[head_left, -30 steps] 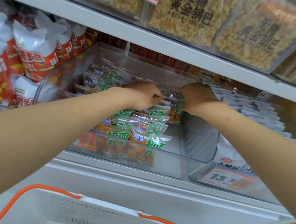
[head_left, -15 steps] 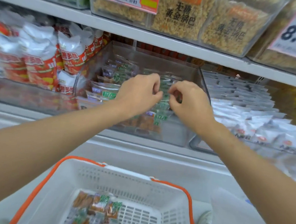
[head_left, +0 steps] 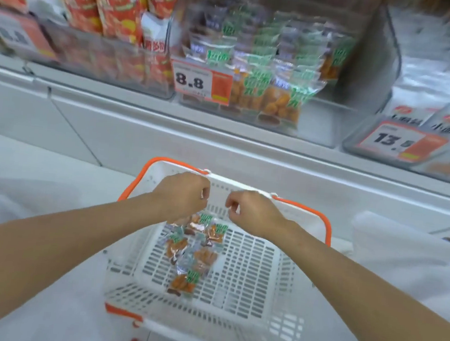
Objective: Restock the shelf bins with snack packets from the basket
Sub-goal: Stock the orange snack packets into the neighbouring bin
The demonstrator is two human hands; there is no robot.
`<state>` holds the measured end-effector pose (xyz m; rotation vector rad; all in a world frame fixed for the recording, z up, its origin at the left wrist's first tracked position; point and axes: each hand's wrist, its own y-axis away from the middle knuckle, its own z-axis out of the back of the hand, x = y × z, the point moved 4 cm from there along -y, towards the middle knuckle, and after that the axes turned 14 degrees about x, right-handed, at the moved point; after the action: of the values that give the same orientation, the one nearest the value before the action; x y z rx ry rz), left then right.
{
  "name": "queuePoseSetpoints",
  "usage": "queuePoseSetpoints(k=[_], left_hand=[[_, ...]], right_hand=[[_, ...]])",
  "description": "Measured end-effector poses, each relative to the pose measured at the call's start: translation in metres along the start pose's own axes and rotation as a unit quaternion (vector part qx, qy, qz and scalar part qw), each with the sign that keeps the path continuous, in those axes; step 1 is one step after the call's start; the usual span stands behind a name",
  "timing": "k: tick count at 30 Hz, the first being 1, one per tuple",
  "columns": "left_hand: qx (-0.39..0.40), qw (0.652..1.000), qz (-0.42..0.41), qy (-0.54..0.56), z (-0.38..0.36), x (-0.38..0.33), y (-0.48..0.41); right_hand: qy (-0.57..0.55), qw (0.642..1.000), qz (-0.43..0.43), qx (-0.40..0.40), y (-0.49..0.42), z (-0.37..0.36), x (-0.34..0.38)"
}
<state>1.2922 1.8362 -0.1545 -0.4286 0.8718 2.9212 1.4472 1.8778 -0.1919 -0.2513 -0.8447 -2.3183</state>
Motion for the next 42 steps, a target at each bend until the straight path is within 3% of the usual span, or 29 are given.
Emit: queuePoseSetpoints(k=[3, 7, 11, 14, 19, 26, 28, 30, 31, 32, 33, 35, 38, 42], left_hand=[[0.044, 0.999, 0.015, -0.027, -0.019, 0.01, -0.009], [0.077, 0.995, 0.044, -0.052, -0.039, 0.019, -0.017], [0.146, 0.983, 0.084, -0.069, -0.054, 0.034, -0.013], [0.161, 0.98, 0.099, -0.065, -0.056, 0.043, -0.009], [0.164, 0.979, 0.114, -0.041, -0.053, 0.049, -0.008], [0.16, 0.981, 0.106, -0.041, -0.053, 0.046, -0.014], [0.16, 0.981, 0.103, -0.042, -0.053, 0.045, -0.016], [0.159, 0.981, 0.101, -0.04, -0.051, 0.041, -0.018], [0.158, 0.982, 0.098, -0.037, -0.049, 0.037, -0.019], [0.158, 0.982, 0.097, -0.032, -0.047, 0.033, -0.019], [0.159, 0.982, 0.099, -0.023, -0.045, 0.03, -0.02], [0.164, 0.982, 0.096, 0.001, -0.04, 0.025, -0.02], [0.167, 0.978, 0.071, 0.104, -0.03, 0.017, -0.02], [0.159, 0.941, -0.047, 0.296, -0.007, -0.011, -0.015]], right_hand=[[0.015, 0.981, -0.071, 0.182, -0.027, -0.061, -0.023], [-0.01, 0.959, -0.098, 0.266, -0.05, -0.127, -0.035], [-0.051, 0.972, -0.037, 0.225, -0.07, -0.186, -0.023], [0.037, 0.966, 0.005, 0.257, -0.07, -0.234, -0.019], [0.134, 0.957, -0.021, 0.255, -0.065, -0.251, -0.022], [0.185, 0.959, -0.062, 0.205, -0.064, -0.253, -0.039], [0.135, 0.965, -0.11, 0.198, -0.062, -0.239, -0.038], [-0.009, 0.966, -0.179, 0.185, -0.061, -0.216, -0.039], [-0.139, 0.949, -0.201, 0.197, -0.057, -0.201, -0.039], [-0.294, 0.908, -0.2, 0.221, -0.053, -0.183, -0.036], [-0.444, 0.843, -0.174, 0.247, -0.047, -0.163, -0.03], [-0.612, 0.73, -0.113, 0.282, -0.031, -0.118, -0.022], [-0.711, 0.647, -0.018, 0.273, -0.006, -0.056, -0.018], [-0.756, 0.601, 0.056, 0.252, 0.035, -0.009, -0.012]])
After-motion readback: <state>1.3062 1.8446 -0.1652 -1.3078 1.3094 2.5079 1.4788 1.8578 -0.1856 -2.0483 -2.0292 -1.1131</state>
